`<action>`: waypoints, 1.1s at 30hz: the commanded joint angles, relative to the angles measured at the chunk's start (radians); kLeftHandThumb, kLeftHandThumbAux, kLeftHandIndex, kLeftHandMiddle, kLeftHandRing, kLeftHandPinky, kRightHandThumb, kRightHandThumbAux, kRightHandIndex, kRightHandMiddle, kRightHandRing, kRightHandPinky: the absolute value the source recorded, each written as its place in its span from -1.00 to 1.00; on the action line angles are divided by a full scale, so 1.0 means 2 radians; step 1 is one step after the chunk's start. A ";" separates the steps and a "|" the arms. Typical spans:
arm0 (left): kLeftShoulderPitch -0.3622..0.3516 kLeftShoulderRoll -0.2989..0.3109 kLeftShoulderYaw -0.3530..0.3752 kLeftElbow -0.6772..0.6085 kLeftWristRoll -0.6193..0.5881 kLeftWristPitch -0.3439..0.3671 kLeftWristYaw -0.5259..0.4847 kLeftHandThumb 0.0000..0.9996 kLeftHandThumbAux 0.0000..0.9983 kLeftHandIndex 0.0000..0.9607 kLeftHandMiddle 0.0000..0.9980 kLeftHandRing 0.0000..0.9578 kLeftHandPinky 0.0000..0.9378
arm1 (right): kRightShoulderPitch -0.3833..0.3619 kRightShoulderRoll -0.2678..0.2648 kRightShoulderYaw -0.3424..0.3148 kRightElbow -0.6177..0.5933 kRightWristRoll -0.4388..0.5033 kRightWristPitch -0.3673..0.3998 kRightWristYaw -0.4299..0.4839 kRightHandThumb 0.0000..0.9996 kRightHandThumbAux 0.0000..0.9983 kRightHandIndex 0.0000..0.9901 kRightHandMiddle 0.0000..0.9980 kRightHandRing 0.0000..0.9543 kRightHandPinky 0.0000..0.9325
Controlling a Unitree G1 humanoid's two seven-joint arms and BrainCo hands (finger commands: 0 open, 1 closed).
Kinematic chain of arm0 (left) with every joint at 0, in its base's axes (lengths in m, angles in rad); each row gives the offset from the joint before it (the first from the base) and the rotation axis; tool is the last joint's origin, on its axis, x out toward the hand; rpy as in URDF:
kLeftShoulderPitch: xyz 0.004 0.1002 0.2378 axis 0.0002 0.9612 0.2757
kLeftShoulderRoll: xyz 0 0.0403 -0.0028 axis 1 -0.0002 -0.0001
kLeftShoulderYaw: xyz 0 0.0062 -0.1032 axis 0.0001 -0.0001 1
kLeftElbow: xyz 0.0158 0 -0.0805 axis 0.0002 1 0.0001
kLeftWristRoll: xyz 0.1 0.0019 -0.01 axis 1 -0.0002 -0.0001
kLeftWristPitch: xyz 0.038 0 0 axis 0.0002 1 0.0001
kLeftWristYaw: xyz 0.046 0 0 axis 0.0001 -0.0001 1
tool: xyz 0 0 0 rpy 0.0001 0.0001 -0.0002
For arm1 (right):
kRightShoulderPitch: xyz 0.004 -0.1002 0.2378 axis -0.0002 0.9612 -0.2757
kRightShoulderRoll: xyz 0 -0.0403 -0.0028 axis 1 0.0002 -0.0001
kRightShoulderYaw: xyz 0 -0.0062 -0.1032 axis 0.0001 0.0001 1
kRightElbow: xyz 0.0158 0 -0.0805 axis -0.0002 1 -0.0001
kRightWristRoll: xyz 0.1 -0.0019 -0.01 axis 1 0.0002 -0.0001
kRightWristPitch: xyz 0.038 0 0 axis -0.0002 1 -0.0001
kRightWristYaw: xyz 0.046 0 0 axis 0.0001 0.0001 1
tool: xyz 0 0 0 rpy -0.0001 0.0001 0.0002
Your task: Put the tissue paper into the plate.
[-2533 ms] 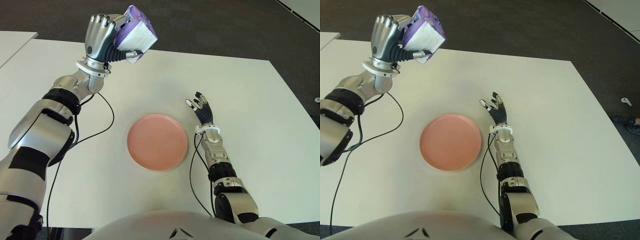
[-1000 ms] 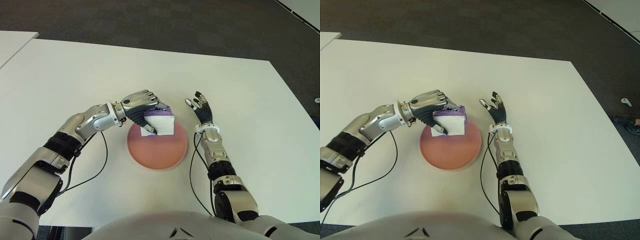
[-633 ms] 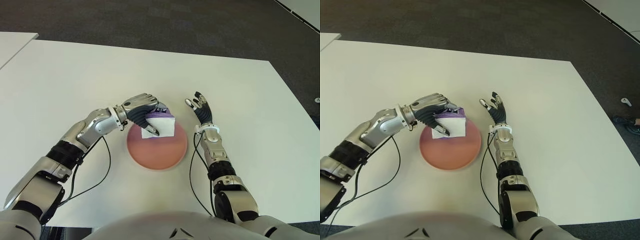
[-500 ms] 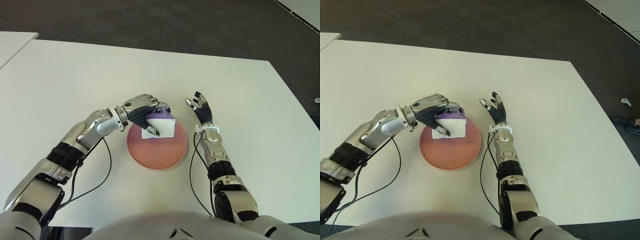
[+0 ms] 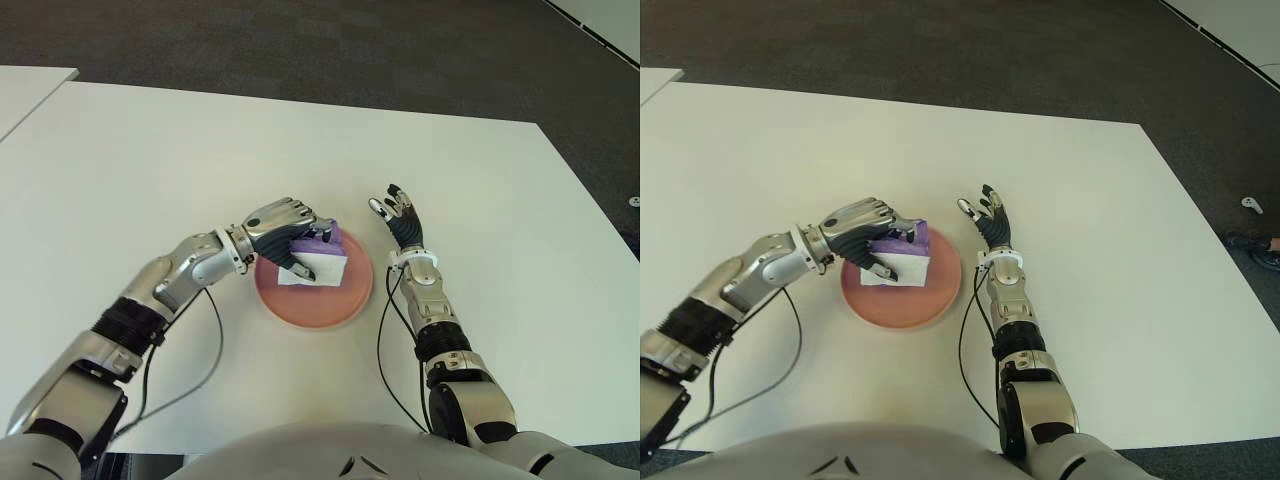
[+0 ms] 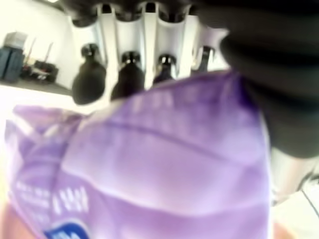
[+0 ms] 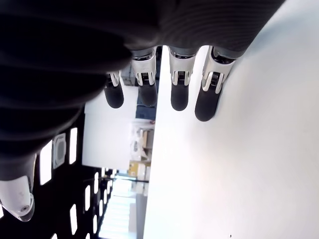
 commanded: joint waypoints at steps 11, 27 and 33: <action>-0.013 0.038 -0.021 -0.015 0.014 -0.037 -0.068 -0.90 -0.22 -0.99 -0.99 -0.99 -0.99 | 0.018 0.006 0.001 0.019 0.003 0.021 0.002 -0.71 0.13 -0.81 -0.80 -0.81 -0.73; -0.028 0.058 -0.014 -0.029 0.002 -0.048 -0.106 -0.73 -0.40 -1.00 -1.00 -1.00 -1.00 | 0.018 0.005 -0.001 0.021 0.006 0.018 0.006 -0.71 0.14 -0.81 -0.81 -0.82 -0.74; -0.026 0.055 -0.005 -0.019 -0.037 -0.066 -0.109 -0.72 -0.42 -1.00 -1.00 -1.00 -1.00 | 0.017 0.004 0.000 0.022 0.005 0.018 0.007 -0.72 0.13 -0.81 -0.81 -0.82 -0.73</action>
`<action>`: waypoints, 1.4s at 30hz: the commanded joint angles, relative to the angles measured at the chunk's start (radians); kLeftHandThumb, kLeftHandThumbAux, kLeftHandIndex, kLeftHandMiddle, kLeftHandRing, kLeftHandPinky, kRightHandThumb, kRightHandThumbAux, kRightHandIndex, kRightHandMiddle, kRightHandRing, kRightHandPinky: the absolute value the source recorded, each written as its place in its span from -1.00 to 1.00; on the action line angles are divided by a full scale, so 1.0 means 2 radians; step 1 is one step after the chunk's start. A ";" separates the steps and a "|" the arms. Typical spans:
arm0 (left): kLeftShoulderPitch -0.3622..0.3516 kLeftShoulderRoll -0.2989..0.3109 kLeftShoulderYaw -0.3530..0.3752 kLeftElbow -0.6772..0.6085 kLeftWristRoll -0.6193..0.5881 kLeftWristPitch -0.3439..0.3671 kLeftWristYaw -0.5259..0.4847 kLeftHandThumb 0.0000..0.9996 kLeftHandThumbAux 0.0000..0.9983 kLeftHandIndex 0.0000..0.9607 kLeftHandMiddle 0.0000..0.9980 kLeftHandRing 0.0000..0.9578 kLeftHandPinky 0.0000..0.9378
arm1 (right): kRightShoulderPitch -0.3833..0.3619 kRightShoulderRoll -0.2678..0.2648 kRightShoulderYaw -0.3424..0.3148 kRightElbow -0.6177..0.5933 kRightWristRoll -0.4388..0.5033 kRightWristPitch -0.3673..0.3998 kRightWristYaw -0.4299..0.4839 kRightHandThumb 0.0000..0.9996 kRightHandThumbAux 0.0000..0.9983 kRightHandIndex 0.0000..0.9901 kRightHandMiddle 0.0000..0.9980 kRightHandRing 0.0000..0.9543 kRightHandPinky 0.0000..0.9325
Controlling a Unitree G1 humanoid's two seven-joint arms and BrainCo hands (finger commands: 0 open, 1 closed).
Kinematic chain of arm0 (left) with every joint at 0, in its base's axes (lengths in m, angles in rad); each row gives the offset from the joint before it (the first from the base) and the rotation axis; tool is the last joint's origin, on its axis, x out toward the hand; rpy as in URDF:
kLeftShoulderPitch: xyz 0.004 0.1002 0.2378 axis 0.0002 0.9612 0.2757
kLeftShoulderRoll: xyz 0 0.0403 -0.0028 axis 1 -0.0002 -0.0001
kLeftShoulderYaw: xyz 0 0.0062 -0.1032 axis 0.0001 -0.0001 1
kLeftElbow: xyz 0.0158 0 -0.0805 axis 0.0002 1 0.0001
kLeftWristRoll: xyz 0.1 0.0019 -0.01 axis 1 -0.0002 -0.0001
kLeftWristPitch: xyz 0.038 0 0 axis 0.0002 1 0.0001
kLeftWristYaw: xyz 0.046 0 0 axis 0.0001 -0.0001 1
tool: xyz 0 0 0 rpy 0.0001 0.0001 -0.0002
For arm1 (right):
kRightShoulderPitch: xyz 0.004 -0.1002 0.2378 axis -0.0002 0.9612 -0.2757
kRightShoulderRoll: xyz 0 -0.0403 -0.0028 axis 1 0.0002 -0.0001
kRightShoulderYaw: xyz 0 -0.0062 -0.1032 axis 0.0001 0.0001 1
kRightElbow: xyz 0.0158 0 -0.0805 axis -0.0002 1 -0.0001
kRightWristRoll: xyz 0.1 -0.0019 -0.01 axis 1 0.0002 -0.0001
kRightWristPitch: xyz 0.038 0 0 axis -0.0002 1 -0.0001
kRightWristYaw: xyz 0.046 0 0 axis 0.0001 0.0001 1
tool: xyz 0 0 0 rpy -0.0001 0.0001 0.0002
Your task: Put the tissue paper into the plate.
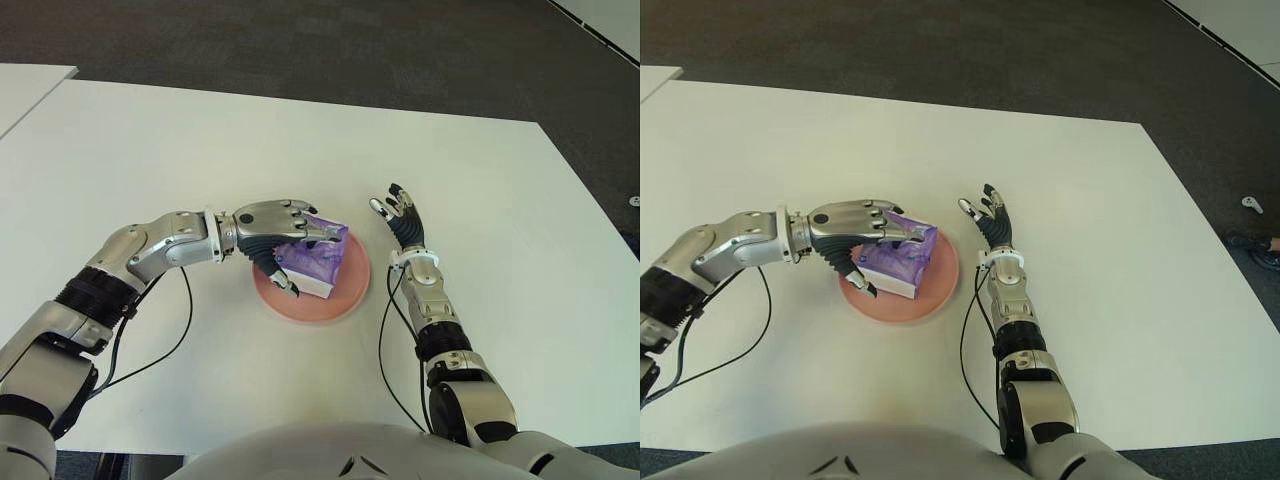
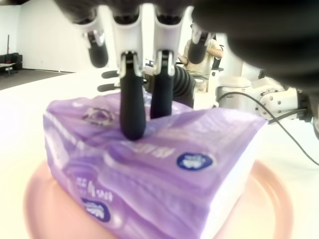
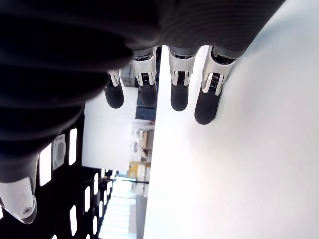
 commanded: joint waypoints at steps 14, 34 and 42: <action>0.018 -0.007 0.022 0.034 -0.167 -0.013 -0.055 -0.65 -0.35 -1.00 -1.00 -1.00 -0.98 | 0.016 0.005 0.001 0.023 0.003 0.022 0.003 -0.72 0.13 -0.80 -0.81 -0.81 -0.72; -0.027 -0.138 0.226 0.074 -0.594 0.233 -0.107 -0.97 -0.44 -1.00 -1.00 -1.00 -1.00 | 0.015 0.009 0.001 0.028 0.002 0.021 -0.005 -0.72 0.14 -0.80 -0.81 -0.82 -0.72; -0.032 -0.154 0.276 0.115 -0.545 0.261 -0.056 -0.91 -0.46 -0.98 -1.00 -1.00 -1.00 | 0.017 0.010 0.001 0.023 0.003 0.025 -0.005 -0.71 0.16 -0.81 -0.80 -0.81 -0.72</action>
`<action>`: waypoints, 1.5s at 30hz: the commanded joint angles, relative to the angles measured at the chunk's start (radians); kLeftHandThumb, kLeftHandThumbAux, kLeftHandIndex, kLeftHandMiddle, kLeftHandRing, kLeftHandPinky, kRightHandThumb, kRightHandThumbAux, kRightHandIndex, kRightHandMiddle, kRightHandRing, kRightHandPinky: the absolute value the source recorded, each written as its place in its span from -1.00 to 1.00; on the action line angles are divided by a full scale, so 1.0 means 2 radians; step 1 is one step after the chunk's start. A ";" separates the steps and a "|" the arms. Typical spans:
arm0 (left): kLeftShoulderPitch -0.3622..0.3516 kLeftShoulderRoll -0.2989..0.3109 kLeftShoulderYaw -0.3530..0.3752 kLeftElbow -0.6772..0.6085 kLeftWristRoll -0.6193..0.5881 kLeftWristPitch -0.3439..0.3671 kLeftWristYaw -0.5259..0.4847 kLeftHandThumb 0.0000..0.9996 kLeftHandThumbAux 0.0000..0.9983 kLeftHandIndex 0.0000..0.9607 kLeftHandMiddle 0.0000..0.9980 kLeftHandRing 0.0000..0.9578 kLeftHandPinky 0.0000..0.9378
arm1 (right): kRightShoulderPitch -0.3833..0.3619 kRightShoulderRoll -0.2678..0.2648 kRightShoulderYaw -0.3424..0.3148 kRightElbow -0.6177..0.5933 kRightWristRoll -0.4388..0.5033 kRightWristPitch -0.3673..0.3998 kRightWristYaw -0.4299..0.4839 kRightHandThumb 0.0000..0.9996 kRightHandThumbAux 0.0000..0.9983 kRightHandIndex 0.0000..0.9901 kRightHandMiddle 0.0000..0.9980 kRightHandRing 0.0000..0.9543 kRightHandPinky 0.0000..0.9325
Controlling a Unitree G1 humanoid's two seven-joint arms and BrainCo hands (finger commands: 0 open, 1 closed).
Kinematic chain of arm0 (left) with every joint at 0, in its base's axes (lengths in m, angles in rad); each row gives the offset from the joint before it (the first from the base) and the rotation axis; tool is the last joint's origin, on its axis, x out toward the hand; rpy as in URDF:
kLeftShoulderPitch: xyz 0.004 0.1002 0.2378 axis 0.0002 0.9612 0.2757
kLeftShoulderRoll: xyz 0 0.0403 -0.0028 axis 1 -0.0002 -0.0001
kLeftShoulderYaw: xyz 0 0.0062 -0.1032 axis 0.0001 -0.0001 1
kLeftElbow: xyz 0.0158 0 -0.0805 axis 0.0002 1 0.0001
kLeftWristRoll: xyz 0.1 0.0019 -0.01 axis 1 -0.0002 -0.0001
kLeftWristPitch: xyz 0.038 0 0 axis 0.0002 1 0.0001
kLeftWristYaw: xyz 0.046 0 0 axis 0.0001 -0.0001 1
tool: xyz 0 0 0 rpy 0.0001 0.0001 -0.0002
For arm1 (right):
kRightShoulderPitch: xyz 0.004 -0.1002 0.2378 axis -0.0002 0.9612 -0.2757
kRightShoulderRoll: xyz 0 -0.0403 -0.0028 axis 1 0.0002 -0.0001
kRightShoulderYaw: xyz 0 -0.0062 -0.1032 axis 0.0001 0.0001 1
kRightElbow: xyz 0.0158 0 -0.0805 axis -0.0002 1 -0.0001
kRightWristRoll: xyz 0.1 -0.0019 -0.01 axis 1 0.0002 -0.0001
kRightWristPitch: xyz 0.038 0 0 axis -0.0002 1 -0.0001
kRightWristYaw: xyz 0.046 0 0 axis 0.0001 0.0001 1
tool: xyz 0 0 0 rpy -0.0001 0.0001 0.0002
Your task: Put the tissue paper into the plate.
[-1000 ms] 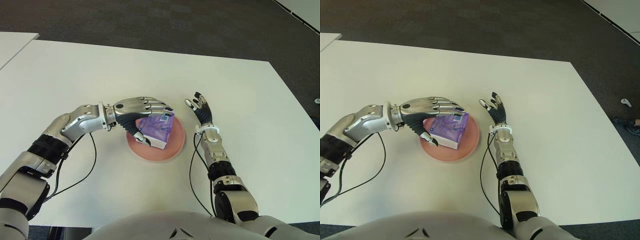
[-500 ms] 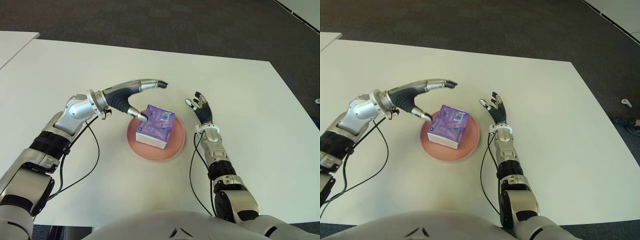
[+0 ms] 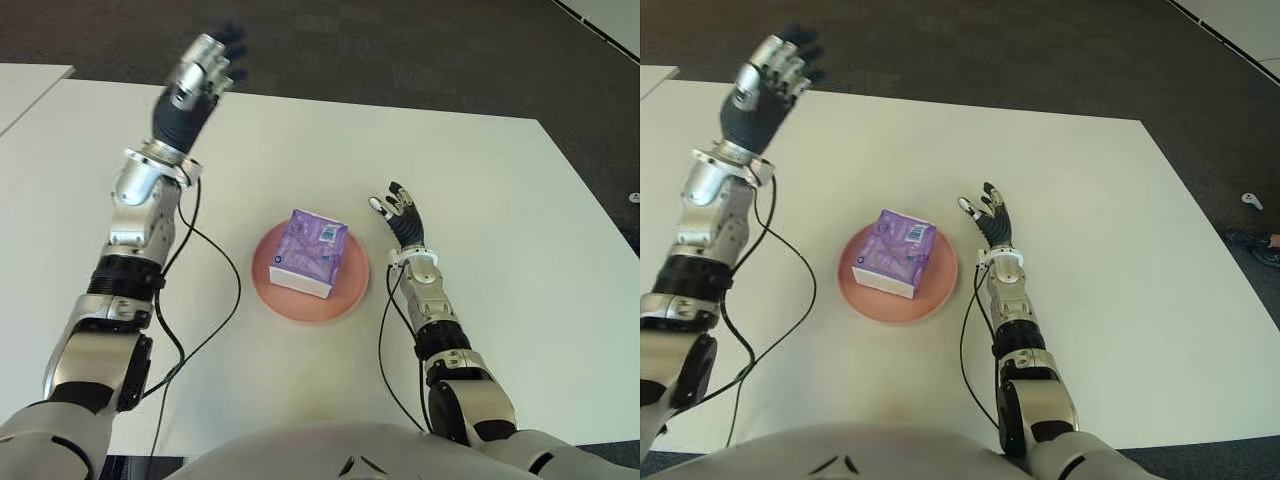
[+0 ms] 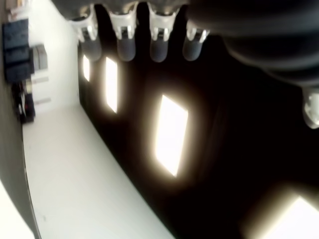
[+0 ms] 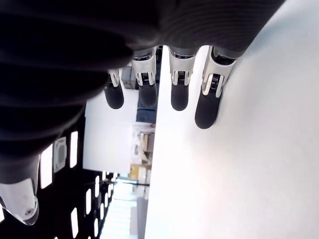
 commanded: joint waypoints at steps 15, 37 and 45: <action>-0.025 -0.063 0.023 0.282 0.184 -0.061 0.178 -0.95 -0.12 -1.00 -1.00 -1.00 -1.00 | 0.022 0.008 0.003 0.015 0.003 0.030 0.006 -0.72 0.13 -0.80 -0.81 -0.81 -0.71; 0.077 -0.101 -0.025 0.282 0.294 -0.086 0.269 -0.93 0.06 -1.00 -1.00 -1.00 -1.00 | 0.029 0.006 0.004 0.005 -0.001 0.032 0.003 -0.71 0.17 -0.80 -0.80 -0.81 -0.72; 0.088 -0.093 -0.040 0.309 0.314 -0.102 0.259 -0.90 0.05 -1.00 -1.00 -1.00 -1.00 | 0.031 0.006 0.005 0.002 -0.001 0.032 0.003 -0.70 0.18 -0.79 -0.80 -0.81 -0.72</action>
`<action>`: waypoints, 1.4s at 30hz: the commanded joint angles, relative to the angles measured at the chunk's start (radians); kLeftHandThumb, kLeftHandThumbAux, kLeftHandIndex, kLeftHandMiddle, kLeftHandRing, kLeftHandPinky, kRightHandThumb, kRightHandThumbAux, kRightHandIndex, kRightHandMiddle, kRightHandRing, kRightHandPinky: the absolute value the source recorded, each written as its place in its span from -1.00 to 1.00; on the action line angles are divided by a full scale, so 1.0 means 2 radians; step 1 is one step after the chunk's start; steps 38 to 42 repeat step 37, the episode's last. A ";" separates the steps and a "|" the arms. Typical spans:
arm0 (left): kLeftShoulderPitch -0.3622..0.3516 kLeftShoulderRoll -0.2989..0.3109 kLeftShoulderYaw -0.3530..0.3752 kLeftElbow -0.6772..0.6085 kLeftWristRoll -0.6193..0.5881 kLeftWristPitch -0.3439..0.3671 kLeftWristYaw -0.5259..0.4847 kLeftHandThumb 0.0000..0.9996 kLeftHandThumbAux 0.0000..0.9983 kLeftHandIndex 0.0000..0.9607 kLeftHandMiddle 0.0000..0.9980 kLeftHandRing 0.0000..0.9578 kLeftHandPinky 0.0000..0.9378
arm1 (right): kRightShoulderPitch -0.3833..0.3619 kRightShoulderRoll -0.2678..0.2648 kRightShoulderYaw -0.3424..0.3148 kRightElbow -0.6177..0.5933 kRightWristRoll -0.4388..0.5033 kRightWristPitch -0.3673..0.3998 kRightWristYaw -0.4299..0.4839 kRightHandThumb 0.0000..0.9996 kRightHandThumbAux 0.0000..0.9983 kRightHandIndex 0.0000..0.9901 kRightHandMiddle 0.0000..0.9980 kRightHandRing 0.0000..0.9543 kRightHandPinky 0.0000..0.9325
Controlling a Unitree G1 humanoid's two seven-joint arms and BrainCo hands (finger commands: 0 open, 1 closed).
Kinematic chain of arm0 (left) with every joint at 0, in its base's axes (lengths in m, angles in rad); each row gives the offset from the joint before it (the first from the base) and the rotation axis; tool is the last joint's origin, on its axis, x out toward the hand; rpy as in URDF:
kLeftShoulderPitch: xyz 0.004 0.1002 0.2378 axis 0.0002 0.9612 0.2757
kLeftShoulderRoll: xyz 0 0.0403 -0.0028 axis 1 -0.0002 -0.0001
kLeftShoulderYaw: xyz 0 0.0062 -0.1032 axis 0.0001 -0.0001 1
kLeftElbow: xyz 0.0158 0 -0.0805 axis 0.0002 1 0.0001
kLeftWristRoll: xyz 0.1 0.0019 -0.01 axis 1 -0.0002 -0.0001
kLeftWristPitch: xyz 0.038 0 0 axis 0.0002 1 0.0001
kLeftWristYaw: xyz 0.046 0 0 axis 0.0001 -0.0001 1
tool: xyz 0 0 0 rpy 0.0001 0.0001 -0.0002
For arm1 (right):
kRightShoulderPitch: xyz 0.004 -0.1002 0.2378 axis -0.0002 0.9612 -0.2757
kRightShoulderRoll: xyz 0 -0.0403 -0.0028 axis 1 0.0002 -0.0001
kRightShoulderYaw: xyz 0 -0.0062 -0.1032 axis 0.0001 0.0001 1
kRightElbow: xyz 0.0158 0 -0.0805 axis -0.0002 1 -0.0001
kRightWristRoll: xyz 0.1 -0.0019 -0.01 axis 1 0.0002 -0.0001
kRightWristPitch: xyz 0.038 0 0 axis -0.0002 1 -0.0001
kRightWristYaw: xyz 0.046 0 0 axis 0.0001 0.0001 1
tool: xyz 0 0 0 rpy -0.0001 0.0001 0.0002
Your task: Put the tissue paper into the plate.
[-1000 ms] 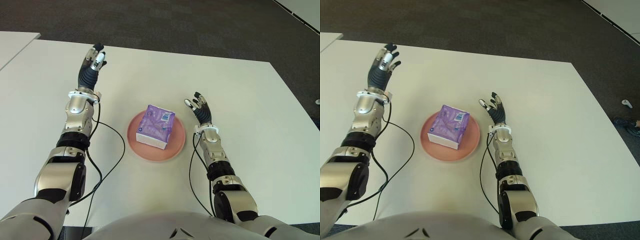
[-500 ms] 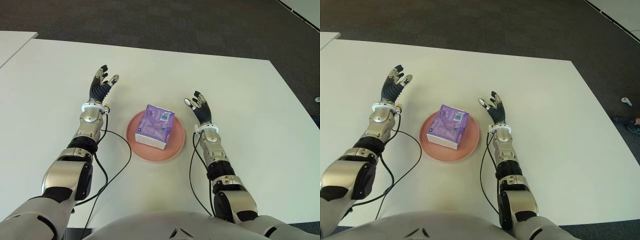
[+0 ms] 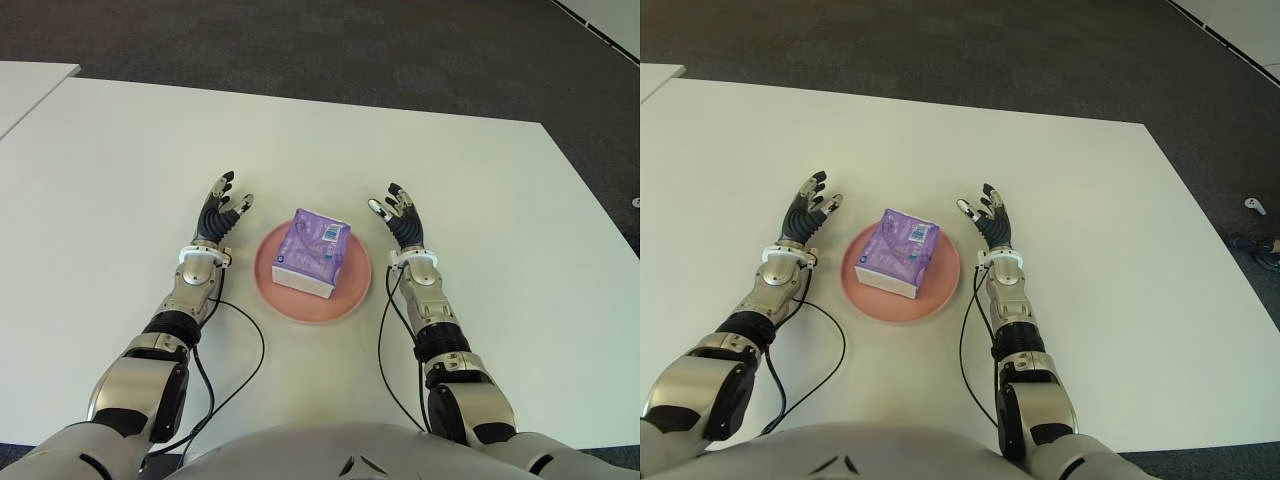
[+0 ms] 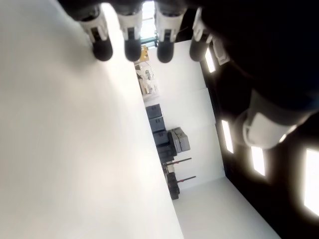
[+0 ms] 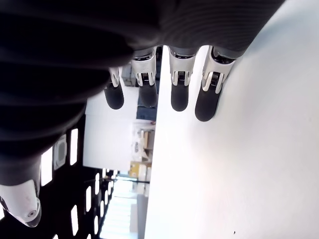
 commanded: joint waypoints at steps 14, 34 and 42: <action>0.022 -0.013 -0.002 0.030 -0.002 -0.024 -0.002 -0.87 0.02 -1.00 -1.00 -1.00 -1.00 | 0.025 0.005 0.004 0.013 -0.002 0.029 0.001 -0.73 0.18 -0.79 -0.80 -0.81 -0.74; 0.056 -0.030 0.027 -0.005 -0.041 -0.040 -0.021 -1.00 0.05 -1.00 -1.00 -1.00 -1.00 | 0.030 0.005 0.004 0.003 0.001 0.030 0.004 -0.71 0.18 -0.79 -0.80 -0.81 -0.73; 0.069 -0.034 0.028 -0.031 -0.044 -0.036 -0.021 -1.00 0.04 -1.00 -1.00 -1.00 -1.00 | 0.031 0.005 0.003 0.002 0.001 0.030 0.006 -0.71 0.17 -0.79 -0.80 -0.81 -0.73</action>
